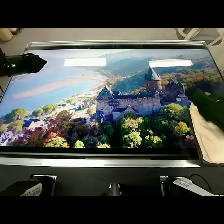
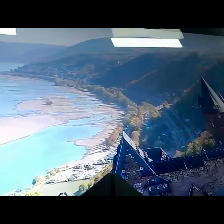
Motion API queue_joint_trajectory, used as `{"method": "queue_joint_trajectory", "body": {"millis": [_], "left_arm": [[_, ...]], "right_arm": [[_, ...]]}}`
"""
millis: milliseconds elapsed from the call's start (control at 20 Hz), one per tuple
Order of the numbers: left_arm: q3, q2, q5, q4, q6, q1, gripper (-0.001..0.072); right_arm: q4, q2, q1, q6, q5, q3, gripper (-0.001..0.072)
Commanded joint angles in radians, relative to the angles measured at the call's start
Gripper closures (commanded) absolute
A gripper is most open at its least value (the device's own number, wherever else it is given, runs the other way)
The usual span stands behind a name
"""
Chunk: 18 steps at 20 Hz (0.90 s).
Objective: Fold the shirts.
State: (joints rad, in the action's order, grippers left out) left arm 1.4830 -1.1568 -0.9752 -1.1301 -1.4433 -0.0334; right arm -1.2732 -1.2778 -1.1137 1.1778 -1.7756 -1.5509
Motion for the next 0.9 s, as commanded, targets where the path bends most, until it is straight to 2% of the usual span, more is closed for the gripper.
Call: {"method": "queue_joint_trajectory", "body": {"millis": [0,50,100,150,200,300,400,450,550,650,700,800,850], "left_arm": [[0.000,-0.001,0.000,0.000,0.004,-0.019,0.0685],[0.000,0.000,0.000,0.000,0.004,-0.027,0.0685],[0.000,0.000,-0.001,0.000,0.004,-0.034,0.0685],[0.002,0.002,-0.007,0.000,0.004,-0.038,0.0685],[0.013,0.004,-0.027,0.000,0.005,-0.038,0.0685],[0.065,0.007,-0.057,-0.002,0.031,-0.034,0.0685],[0.130,0.004,-0.045,-0.040,0.031,-0.036,0.0686],[0.161,-0.003,-0.046,-0.111,0.027,-0.048,0.0687],[0.183,-0.037,-0.072,-0.385,-0.106,-0.095,0.0687],[0.182,-0.106,-0.202,-0.604,-0.241,-0.140,0.0684],[0.182,-0.146,-0.270,-0.605,-0.261,-0.144,0.0601],[0.182,-0.233,-0.423,-0.586,-0.299,-0.153,0.0035],[0.174,-0.272,-0.511,-0.579,-0.289,-0.155,0.0010]], "right_arm": [[-0.164,0.105,0.000,-0.019,0.029,0.287,0.0694],[-0.164,0.125,0.000,-0.029,0.059,0.354,0.0656],[-0.164,0.131,0.000,-0.065,0.092,0.390,0.0345],[-0.173,0.130,0.001,-0.113,0.140,0.389,-0.0005],[-0.177,0.130,0.000,-0.156,0.167,0.357,0.0014],[-0.139,0.131,0.001,-0.163,0.286,0.233,0.0013],[0.051,0.131,0.018,-0.237,0.494,0.073,0.0026],[0.103,0.131,0.061,-0.276,0.585,-0.002,0.0028],[0.100,0.130,0.232,-0.331,0.710,-0.102,0.0041],[0.047,0.121,0.474,-0.329,0.688,-0.113,0.0042],[-0.005,0.103,0.590,-0.276,0.642,-0.113,0.0042],[-0.101,0.036,0.786,-0.129,0.529,-0.113,0.0039],[-0.095,-0.008,0.848,-0.116,0.439,-0.113,0.0038]]}}
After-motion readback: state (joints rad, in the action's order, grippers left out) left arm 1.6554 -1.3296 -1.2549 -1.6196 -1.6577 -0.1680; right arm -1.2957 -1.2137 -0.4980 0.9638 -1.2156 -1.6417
